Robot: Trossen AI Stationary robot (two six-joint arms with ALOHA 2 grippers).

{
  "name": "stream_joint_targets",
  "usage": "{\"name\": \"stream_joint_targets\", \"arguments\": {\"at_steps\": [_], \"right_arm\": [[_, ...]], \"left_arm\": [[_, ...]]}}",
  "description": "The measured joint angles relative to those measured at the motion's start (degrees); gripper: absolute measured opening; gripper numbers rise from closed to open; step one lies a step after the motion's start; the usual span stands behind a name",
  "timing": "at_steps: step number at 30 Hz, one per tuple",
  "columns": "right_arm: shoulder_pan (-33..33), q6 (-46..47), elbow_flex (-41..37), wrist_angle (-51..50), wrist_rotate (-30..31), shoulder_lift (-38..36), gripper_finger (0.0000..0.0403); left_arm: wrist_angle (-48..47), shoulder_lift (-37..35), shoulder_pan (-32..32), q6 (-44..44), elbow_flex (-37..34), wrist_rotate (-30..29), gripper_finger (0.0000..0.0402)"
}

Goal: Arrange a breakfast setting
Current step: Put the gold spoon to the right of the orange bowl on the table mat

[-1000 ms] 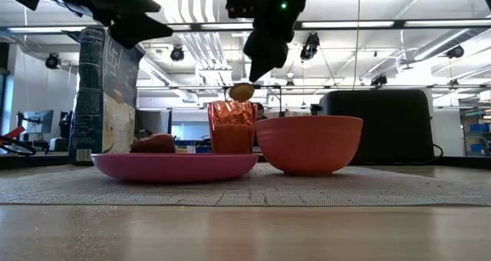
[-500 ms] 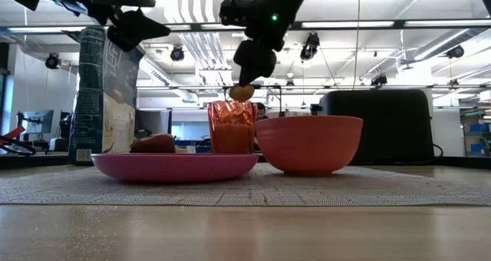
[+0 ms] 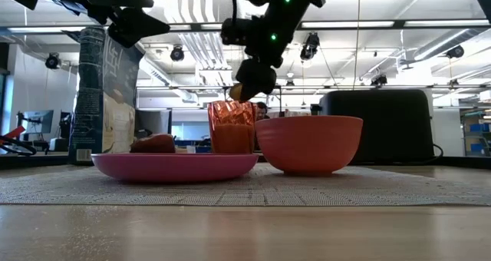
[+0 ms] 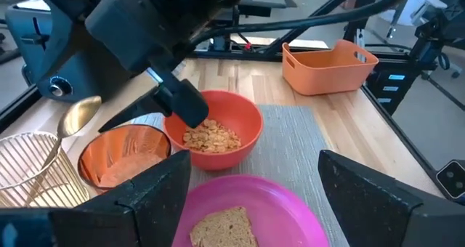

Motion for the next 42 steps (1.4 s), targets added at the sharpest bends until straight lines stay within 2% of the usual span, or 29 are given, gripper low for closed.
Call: {"name": "stream_joint_targets", "arguments": {"at_steps": [14, 17, 25, 36, 42], "right_arm": [[-1.0, -0.9, -0.2, 0.2, -0.2, 0.0, 0.0317], [-1.1, -1.3, -0.2, 0.3, -0.4, 0.0, 0.0287], [-1.2, -1.7, -0.2, 0.4, -0.9, 0.0, 0.0172], [-1.8, -4.1, -0.2, 0.6, -0.9, 0.0, 0.0023], [-1.8, -5.5, -0.2, 3.2, -3.7, 0.0, 0.0009]], "left_arm": [[-1.2, -1.0, 1.7, -1.5, -0.1, -0.1, 0.0285], [-1.2, -1.0, 1.8, -1.6, -0.1, -0.1, 0.0285], [-1.3, -1.0, 2.2, -1.7, -0.1, -0.1, 0.0274], [-0.4, -1.8, 2.6, 4.1, -0.1, -0.7, 0.0230], [0.4, -2.5, 2.6, 6.1, -0.1, -1.6, 0.0214]]}}
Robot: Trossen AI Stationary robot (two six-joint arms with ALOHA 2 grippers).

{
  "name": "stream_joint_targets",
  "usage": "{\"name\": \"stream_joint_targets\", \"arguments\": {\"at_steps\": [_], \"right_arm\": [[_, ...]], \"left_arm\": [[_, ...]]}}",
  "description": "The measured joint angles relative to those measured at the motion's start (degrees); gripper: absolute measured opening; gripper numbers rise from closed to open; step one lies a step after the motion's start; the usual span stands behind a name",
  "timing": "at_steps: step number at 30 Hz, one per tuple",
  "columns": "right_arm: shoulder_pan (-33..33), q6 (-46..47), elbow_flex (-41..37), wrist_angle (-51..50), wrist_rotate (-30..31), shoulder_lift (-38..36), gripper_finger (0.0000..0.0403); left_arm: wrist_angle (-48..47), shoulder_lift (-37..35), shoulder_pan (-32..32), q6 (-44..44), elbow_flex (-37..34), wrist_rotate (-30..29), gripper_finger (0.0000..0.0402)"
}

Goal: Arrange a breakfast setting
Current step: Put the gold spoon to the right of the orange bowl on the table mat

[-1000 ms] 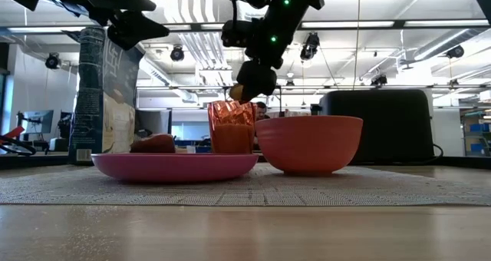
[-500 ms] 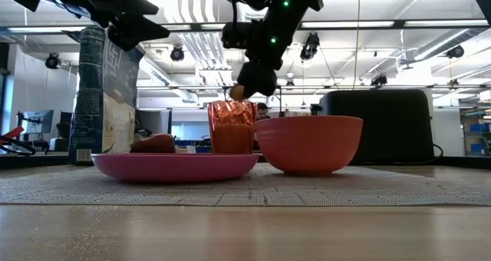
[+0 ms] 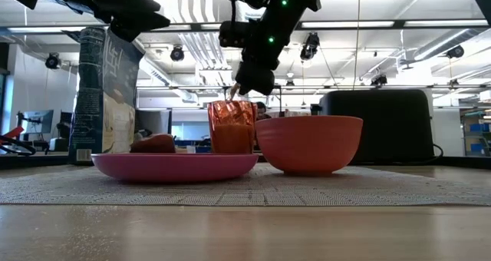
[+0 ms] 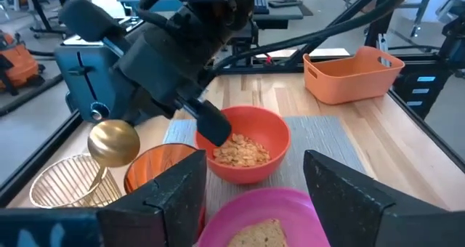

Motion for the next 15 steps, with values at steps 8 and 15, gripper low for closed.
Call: {"name": "stream_joint_targets", "arguments": {"at_steps": [8, 15], "right_arm": [[-0.1, 3.6, 0.0, -2.1, 5.4, 0.0, 0.0009], [-0.2, -2.1, 0.0, -2.1, 8.8, -0.2, 0.0009]], "left_arm": [[-1.2, -0.6, 0.0, -0.9, 0.0, -0.1, 0.0211], [-1.3, -0.7, 0.0, -1.3, 0.0, -0.1, 0.0211]]}}
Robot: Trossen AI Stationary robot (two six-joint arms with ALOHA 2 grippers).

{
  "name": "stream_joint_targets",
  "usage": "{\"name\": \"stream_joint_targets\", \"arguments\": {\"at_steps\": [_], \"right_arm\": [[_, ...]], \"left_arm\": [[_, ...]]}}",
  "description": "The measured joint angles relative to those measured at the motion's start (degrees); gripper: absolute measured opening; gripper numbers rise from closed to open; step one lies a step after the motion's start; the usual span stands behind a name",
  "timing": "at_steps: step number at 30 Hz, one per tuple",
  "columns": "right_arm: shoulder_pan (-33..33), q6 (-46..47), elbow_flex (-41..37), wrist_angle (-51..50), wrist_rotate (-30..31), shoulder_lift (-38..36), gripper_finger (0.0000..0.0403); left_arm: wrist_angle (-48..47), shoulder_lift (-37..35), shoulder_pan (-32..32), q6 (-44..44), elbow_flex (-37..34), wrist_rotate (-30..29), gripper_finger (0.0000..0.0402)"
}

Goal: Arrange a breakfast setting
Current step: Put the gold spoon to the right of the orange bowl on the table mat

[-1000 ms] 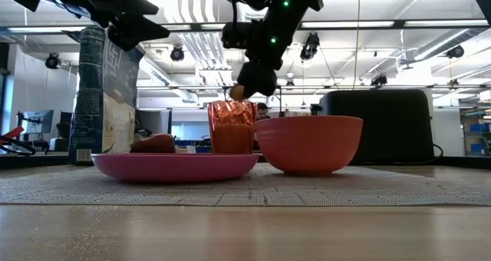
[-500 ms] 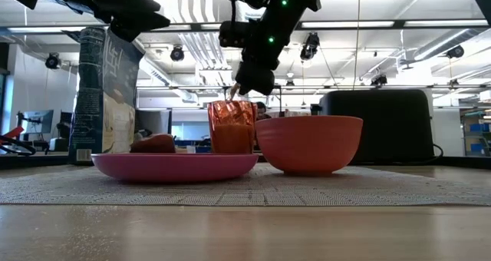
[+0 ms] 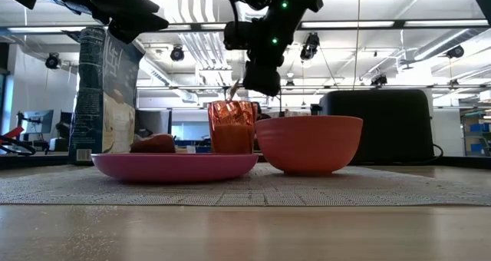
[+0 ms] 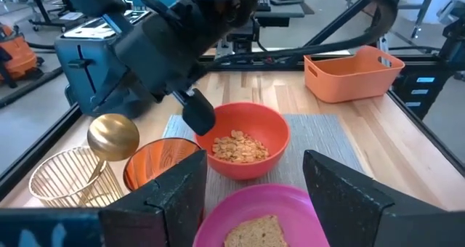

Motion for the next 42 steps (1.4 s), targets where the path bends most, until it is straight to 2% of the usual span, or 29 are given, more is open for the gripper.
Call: {"name": "stream_joint_targets", "arguments": {"at_steps": [3, 7, 10, 13, 19, 24, 30, 32, 37, 42], "right_arm": [[-0.1, -0.7, 0.0, -0.1, -1.2, 0.0, 0.0009], [-1.2, 9.1, 0.0, -0.1, 0.1, 0.0, 0.0010], [-3.3, 12.4, 0.0, -0.5, 1.0, -0.2, 0.0021], [-5.7, 15.6, 0.0, -0.6, -0.5, -0.4, 0.0048], [-10.3, 18.0, 0.0, -3.2, -9.9, -0.8, 0.0132], [-10.2, 15.0, 1.9, -8.7, -10.7, -1.6, 0.0185], [-7.1, 11.2, 7.8, -17.5, -10.7, -1.6, 0.0215], [-5.8, 7.5, 9.6, -20.0, -12.2, -1.6, 0.0220], [-2.5, -6.9, 12.7, -22.0, -20.8, -1.6, 0.0223], [-1.0, -17.9, 13.4, -19.7, -21.4, -1.6, 0.0224]], "left_arm": [[0.0, 0.0, 0.0, -0.6, 0.0, 0.0, 0.0211], [0.0, -0.1, 0.0, -1.2, 0.0, 0.0, 0.0211], [0.0, -0.4, 0.0, -1.7, 0.0, 0.0, 0.0211], [0.0, -1.3, 0.0, -1.7, 0.0, 0.0, 0.0211], [-2.2, -3.9, 0.6, -1.7, 0.0, -1.4, 0.0211], [-3.2, -4.1, 0.6, -2.3, 0.0, -1.4, 0.0211], [-3.2, -2.9, 0.5, -3.7, 0.0, -1.3, 0.0211], [-3.1, -2.6, 0.5, -3.7, 0.0, -1.4, 0.0211], [-2.4, -1.9, 0.5, -3.6, 0.0, -1.3, 0.0211], [-2.5, -1.3, 0.5, -3.7, 0.0, -1.3, 0.0211]]}}
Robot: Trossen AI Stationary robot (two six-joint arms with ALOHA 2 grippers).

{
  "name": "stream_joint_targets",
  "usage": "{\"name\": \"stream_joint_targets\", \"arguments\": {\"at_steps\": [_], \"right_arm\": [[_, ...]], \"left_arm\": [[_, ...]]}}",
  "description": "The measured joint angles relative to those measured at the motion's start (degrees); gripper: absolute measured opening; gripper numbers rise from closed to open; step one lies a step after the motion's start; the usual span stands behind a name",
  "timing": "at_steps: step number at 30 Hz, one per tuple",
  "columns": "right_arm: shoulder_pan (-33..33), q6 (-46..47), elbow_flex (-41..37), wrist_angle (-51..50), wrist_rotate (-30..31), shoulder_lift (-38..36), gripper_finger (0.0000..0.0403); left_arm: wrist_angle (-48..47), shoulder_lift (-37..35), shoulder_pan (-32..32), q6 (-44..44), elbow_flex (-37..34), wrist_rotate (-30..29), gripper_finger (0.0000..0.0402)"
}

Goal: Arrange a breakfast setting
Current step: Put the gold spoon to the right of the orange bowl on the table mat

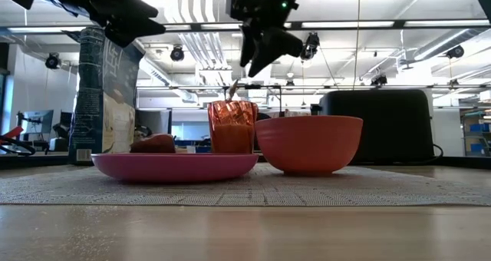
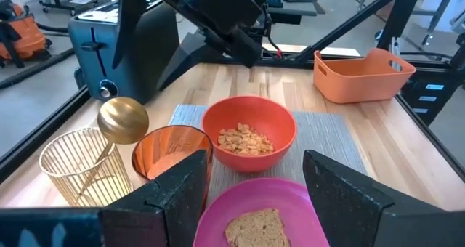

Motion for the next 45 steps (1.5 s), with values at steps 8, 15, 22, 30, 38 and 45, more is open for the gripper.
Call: {"name": "stream_joint_targets", "arguments": {"at_steps": [8, 15, 22, 30, 38, 45], "right_arm": [[0.1, -7.6, -0.2, 4.1, -5.1, 0.8, 0.0224], [0.1, -15.3, -0.3, 5.2, -7.7, 2.9, 0.0223], [-0.2, -21.5, -0.3, 7.2, -6.8, 3.7, 0.0203], [-1.8, -23.4, -0.3, 6.3, -6.8, 3.8, 0.0172], [-3.0, -24.9, -0.3, 6.9, -6.8, 4.3, 0.0161], [-3.2, -25.9, -0.3, 8.5, -6.9, 4.3, 0.0130]], "left_arm": [[0.0, 0.2, 0.0, 0.2, 0.0, 0.0, 0.0211], [0.0, 0.2, 0.0, 0.2, 0.0, 0.0, 0.0211], [0.0, 0.2, 0.0, 0.1, -0.1, -0.5, 0.0211], [0.0, 0.2, 0.0, 0.0, -0.1, -1.6, 0.0211], [0.0, 0.2, 0.1, 0.0, -0.1, -4.1, 0.0211], [0.0, 0.2, 0.1, 0.4, -0.1, -6.1, 0.0211]]}}
